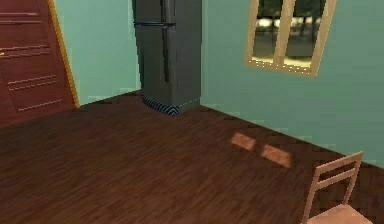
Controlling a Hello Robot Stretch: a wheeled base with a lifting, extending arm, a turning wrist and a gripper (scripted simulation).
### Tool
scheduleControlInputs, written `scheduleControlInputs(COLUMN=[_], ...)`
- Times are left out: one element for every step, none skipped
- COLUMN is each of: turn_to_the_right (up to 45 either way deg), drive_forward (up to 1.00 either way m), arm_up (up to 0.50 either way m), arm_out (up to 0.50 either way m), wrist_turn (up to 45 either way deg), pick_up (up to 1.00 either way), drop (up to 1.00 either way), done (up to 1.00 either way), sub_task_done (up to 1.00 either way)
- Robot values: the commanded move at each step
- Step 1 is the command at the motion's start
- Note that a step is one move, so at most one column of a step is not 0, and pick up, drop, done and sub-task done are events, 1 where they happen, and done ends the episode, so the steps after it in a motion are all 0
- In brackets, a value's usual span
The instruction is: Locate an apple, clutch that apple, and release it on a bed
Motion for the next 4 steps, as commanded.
scheduleControlInputs(turn_to_the_right=[0.0,0.0,0.0,0.0], drive_forward=[0.00,0.00,0.00,0.00], arm_up=[0.00,0.00,-0.28,0.00], arm_out=[0.00,0.00,0.00,0.00], wrist_turn=[45.0,12.0,0.0,0.0], pick_up=[0.00,0.00,0.00,1.00], drop=[0.00,0.00,0.00,0.00], done=[0.00,0.00,0.00,0.00], sub_task_done=[0.00,0.00,0.00,0.00])
